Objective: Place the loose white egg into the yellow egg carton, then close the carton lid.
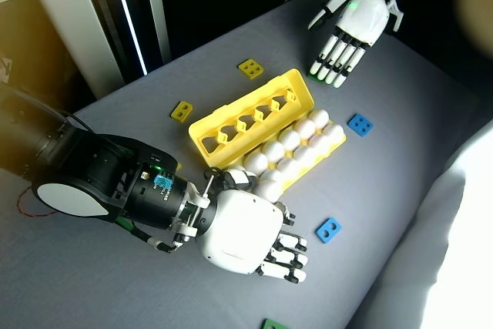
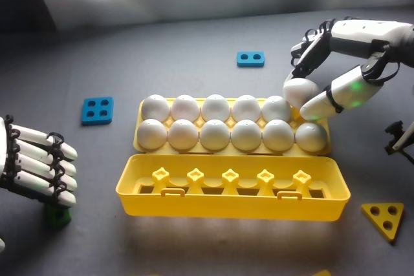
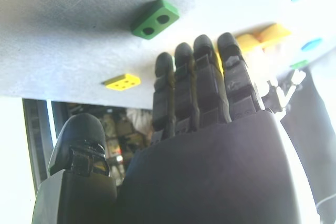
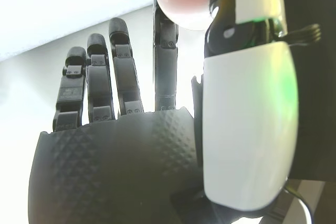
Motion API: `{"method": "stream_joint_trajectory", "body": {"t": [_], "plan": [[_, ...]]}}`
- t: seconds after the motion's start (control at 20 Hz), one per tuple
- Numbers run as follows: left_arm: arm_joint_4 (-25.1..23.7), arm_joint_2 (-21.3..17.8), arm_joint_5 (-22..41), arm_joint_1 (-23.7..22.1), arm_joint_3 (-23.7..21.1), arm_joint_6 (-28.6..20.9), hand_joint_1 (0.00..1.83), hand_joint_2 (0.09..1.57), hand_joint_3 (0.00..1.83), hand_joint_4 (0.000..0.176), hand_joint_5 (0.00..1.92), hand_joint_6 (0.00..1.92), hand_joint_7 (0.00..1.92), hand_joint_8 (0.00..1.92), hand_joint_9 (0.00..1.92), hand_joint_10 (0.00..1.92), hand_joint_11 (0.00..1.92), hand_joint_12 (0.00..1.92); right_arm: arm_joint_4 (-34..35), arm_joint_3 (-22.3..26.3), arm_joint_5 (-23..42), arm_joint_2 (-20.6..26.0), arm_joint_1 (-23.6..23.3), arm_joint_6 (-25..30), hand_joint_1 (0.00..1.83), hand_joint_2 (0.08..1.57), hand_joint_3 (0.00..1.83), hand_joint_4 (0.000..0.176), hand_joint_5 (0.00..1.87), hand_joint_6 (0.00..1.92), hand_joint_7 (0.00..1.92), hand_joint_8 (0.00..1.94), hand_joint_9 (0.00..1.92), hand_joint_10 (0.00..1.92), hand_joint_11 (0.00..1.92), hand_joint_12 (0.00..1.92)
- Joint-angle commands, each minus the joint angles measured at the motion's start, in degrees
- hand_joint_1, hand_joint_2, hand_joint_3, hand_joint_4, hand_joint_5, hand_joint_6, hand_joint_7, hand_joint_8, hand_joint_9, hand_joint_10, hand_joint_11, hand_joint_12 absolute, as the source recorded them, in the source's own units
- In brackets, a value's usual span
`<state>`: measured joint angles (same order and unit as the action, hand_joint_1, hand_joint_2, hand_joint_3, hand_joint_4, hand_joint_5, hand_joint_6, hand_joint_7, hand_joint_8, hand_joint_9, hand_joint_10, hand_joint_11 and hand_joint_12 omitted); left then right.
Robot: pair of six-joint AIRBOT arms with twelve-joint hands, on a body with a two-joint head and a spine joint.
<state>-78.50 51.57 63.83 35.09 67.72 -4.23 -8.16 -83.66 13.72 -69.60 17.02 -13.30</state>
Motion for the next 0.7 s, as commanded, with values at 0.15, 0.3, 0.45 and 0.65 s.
{"method": "stream_joint_trajectory", "body": {"t": [0.15,0.3,0.45,0.65], "plan": [[3.2,-0.8,2.7,-0.3,0.0,-0.1,0.0,1.28,0.0,0.0,0.28,0.0,0.25,0.0,0.2,0.0,0.0,0.25,0.9,0.2,4.7,1.1,-1.1,0.6,1.06,1.03,0.0,0.176,1.14,0.72,0.34,0.0,0.16,0.0,0.01,0.02],[3.2,-0.8,2.7,-0.4,0.0,-0.1,0.0,1.28,0.0,0.0,0.29,0.01,0.27,0.01,0.21,0.01,0.01,0.24,0.9,0.5,4.5,1.5,-1.4,0.7,1.06,1.04,0.0,0.176,1.13,0.74,0.3,0.0,0.13,0.0,0.0,0.0],[3.1,-0.8,2.7,-0.4,0.0,-0.1,0.0,1.28,0.0,0.0,0.29,0.0,0.27,0.0,0.22,0.01,0.02,0.25,0.9,0.9,3.9,1.8,-2.0,0.7,1.07,1.03,0.0,0.176,1.15,0.7,0.34,0.0,0.15,0.0,0.01,0.0],[3.1,-0.8,2.7,-0.4,0.0,-0.1,0.0,1.28,0.0,0.0,0.29,0.0,0.27,0.0,0.22,0.0,0.01,0.26,0.9,1.3,3.7,1.9,-2.3,0.6,0.92,0.94,0.0,0.176,0.97,0.32,0.27,0.01,0.1,0.0,0.0,0.0]]}}
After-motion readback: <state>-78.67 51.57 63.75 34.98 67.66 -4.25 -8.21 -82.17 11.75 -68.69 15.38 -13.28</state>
